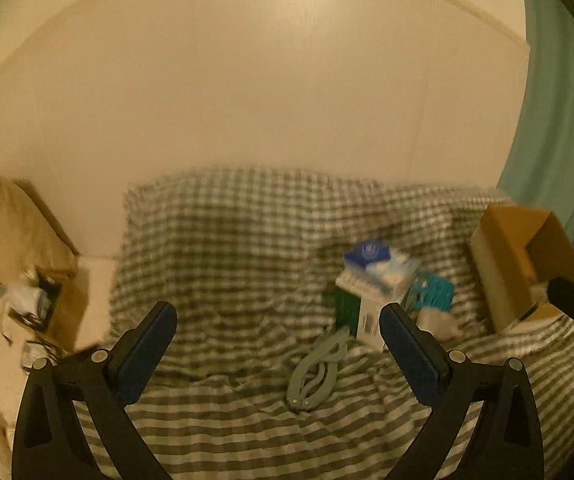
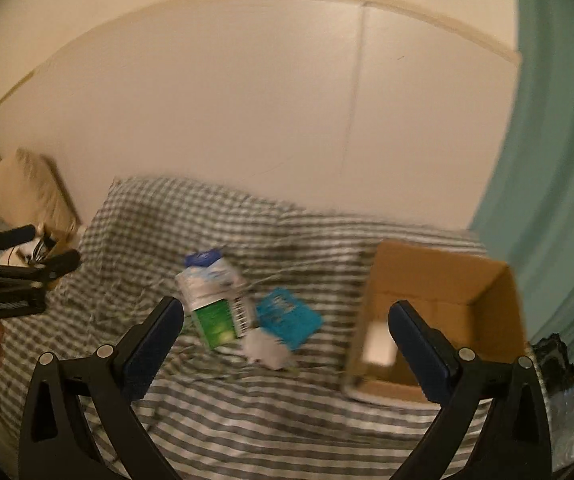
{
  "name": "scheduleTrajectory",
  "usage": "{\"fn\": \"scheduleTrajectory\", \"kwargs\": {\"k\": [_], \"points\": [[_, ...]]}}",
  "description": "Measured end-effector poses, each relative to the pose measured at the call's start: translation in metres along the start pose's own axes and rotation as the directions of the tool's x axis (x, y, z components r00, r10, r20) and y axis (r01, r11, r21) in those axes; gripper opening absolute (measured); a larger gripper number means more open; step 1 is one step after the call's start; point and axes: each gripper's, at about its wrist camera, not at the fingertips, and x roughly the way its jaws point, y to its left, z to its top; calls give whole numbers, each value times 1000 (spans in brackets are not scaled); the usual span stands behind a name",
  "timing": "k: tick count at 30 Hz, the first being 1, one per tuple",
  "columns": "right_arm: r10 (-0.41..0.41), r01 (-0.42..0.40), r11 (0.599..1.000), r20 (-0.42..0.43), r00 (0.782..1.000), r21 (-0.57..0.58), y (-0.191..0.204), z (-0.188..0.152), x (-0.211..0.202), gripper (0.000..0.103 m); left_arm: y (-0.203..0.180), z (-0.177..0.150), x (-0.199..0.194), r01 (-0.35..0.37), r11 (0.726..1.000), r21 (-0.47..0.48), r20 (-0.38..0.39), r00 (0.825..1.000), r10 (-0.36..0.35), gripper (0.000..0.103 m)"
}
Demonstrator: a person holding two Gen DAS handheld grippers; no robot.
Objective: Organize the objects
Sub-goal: 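Grasp the pale blue clip with the left tool while the right tool grasps the white plush toy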
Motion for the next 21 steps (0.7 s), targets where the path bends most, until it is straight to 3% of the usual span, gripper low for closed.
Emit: {"fn": "scheduleTrajectory", "kwargs": {"k": [7,14,19,21], "points": [[-22,22,1000,-117,993,-4,25,-23,67,103,-5,-36,57,30,999,26,-136,990,-26,103],[-193,165,977,-236,952,-133,38,-51,142,103,-22,-53,94,76,994,76,-225,973,-57,103],[-133,99,989,-353,926,-114,33,-66,184,88,-35,-53,115,117,990,73,-256,962,-95,99],[-96,66,994,-380,920,-92,29,-69,192,87,-41,-55,128,157,985,64,-280,951,-133,96]]}}
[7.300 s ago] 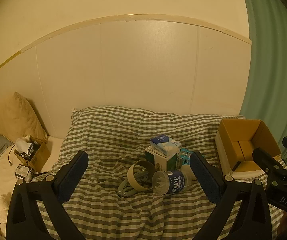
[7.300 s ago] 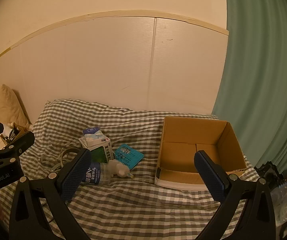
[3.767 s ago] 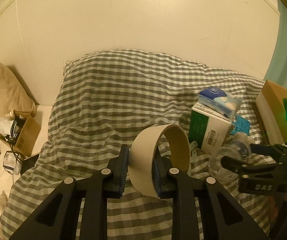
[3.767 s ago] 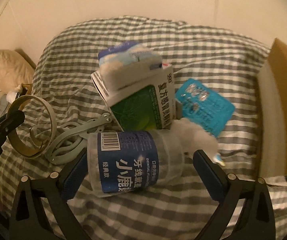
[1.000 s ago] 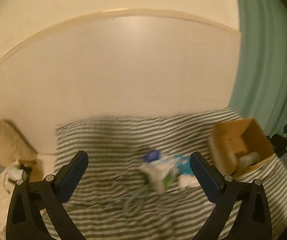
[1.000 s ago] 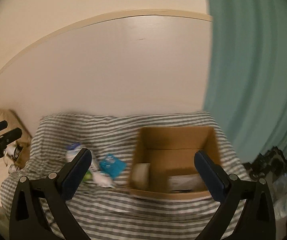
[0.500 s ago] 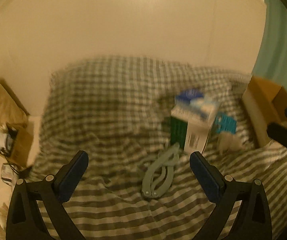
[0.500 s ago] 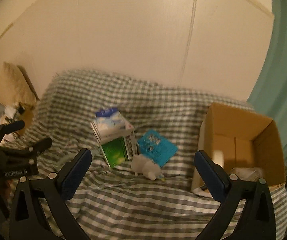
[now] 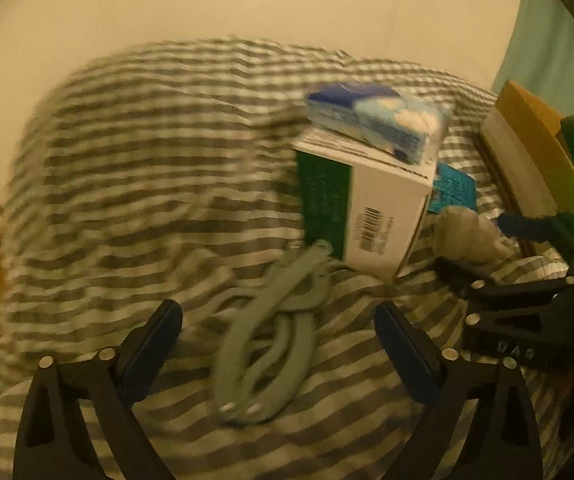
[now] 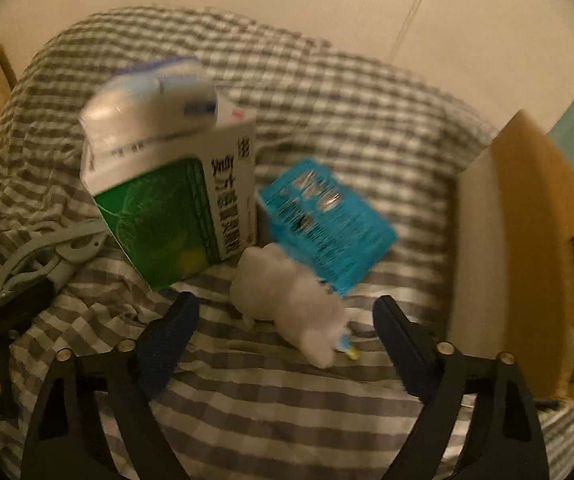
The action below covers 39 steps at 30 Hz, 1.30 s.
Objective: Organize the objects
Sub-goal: 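Grasp the pale blue clip with the left tool while the right tool grasps the white plush toy, then carry clip and plush toy into the cardboard box and release both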
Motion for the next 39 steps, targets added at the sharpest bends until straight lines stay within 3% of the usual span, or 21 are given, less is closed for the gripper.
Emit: {"fn": "scheduleTrajectory", "kwargs": {"k": [2,6,11,12,15,24,26,27,37,39], "points": [[30,-29,999,-19,999,16,-5,-1,8,86,-4,1,12,-12,1000,12,-34,999,13,91],[62,-59,997,-51,997,57,-13,-5,17,74,-8,-3,26,-37,999,26,-70,997,39,83],[54,-48,993,-54,997,111,-18,-9,15,58,-5,-8,19,-46,999,0,-54,997,46,58],[56,-51,993,-50,997,109,-19,-10,13,50,-1,-11,14,-45,999,-13,-47,998,44,51],[63,-59,991,-30,998,117,-22,-13,7,40,3,-16,2,-11,999,-42,-24,1000,10,50],[51,-56,989,42,998,138,-32,-15,-26,39,2,-26,-30,-20,999,-33,14,1000,20,44],[49,-56,991,61,997,125,-29,-17,-40,39,6,-28,-40,-18,999,-47,18,1000,19,30],[53,-61,991,68,996,117,-29,-17,-47,39,9,-30,-48,-15,998,-53,24,1000,16,17],[63,-74,995,156,986,63,-20,-19,-141,39,-12,-43,-104,52,995,-83,88,995,-45,13],[105,-108,994,195,975,6,-21,-21,-157,39,-19,-42,-118,52,996,-71,113,993,-44,9]]}}
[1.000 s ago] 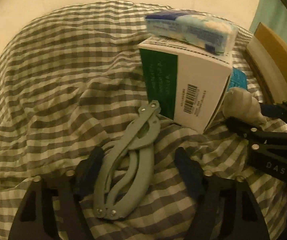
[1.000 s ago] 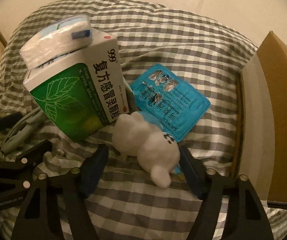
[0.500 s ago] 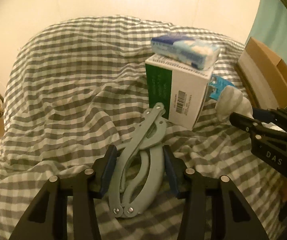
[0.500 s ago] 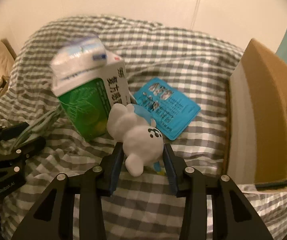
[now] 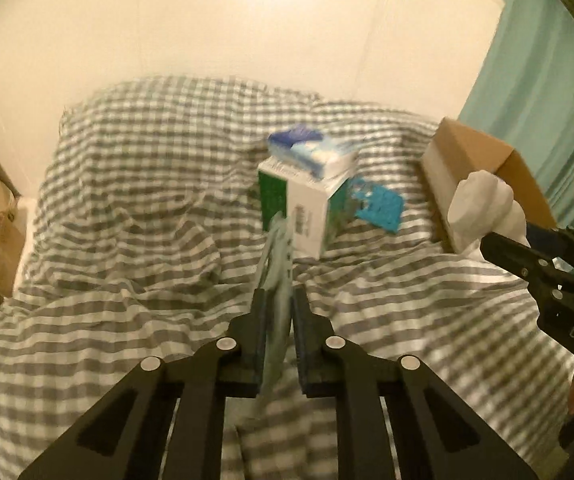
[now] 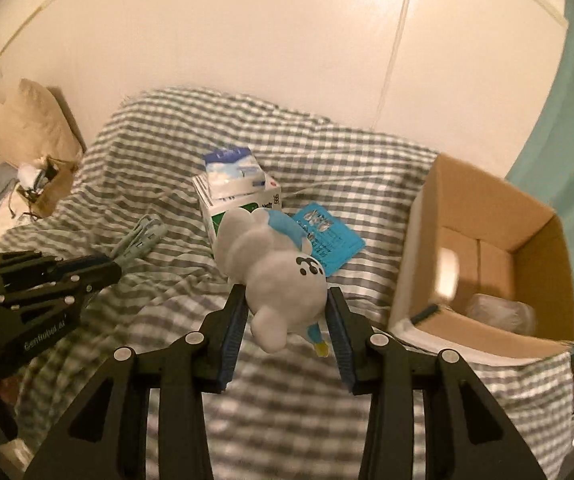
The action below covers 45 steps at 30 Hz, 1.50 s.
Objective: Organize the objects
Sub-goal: 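Carry clip and plush toy into the cardboard box and release both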
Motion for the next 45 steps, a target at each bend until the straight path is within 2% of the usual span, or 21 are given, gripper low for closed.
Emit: {"fn": "scheduleTrajectory", "kwargs": {"k": [3,7,10,15,24,29,36,45], "points": [[8,-8,1000,30,1000,11,-5,-2,-23,39,-10,6,-22,35,999,9,33,999,-36,9],[8,-11,999,78,997,36,-21,3,-57,39,-32,16,-48,23,998,59,80,996,-28,9],[-3,-2,999,113,994,44,-31,7,-78,39,-46,26,-61,58,996,64,102,993,-64,9],[-29,22,999,165,986,46,-57,19,-110,39,-89,53,-80,63,989,133,151,985,-83,9],[-110,89,991,231,967,100,-133,64,-142,39,-177,121,-77,140,964,227,209,960,-188,9],[-150,120,983,232,961,136,-178,74,-131,39,-224,144,-47,166,947,273,193,955,-223,9],[-164,132,971,151,975,200,-234,61,-72,39,-277,149,21,158,925,345,113,972,-207,9],[-102,90,970,44,994,227,-259,40,5,39,-280,147,97,155,935,318,16,986,-168,9]]}}
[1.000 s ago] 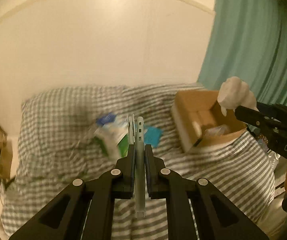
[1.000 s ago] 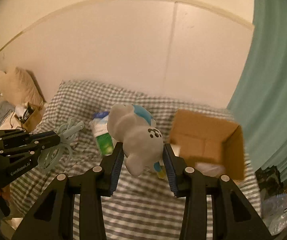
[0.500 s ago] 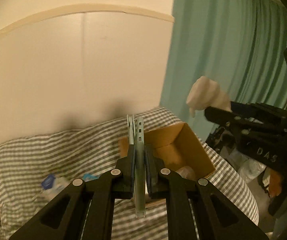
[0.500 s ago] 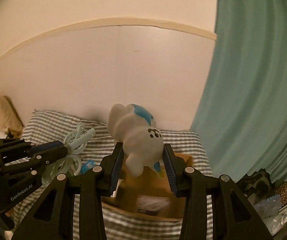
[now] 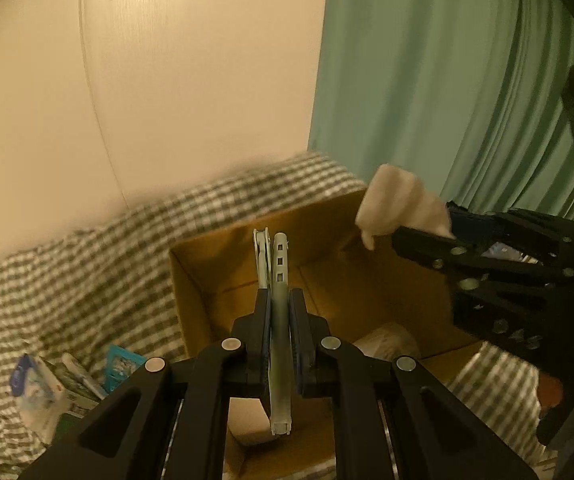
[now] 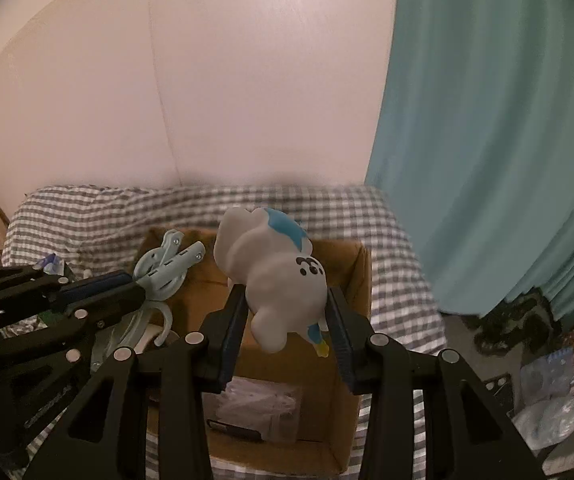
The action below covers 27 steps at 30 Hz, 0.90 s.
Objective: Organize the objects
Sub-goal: 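Carry clip and plush toy into the cardboard box and release both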
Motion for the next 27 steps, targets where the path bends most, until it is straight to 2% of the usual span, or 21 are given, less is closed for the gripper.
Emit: {"fn": "scheduleTrajectory", "kwargs": {"k": [9,11,12,13,15,18,21,24,27], "points": [[34,-32,998,-24,999,56,-18,-4,12,41,12,-8,7,21,1000,-18,-9,1000,-22,12],[39,-37,997,-25,999,61,-19,-4,8,49,11,-9,-1,13,1000,-24,-10,1000,-14,20],[35,-34,998,-20,999,56,-15,-5,4,58,12,-10,-7,4,1000,-25,-3,1000,-4,32],[27,-26,998,-11,1000,51,-14,-5,-1,64,13,-10,-13,-3,1000,-25,6,1000,3,52],[10,-11,999,15,1000,47,-12,-4,-13,67,17,-11,-31,-25,999,-38,36,999,27,70],[12,-15,998,50,999,63,-11,-2,-38,81,35,-9,-54,-22,997,-75,52,998,26,81],[7,-17,996,108,994,87,-4,-8,-71,92,49,-6,-80,-66,993,-100,87,993,75,88],[30,-45,994,144,989,103,7,-16,-100,94,72,-11,-112,-131,986,-101,130,981,144,102],[25,-39,996,172,985,78,24,-20,-131,94,87,-17,-140,-171,981,-92,164,969,184,103]]}}
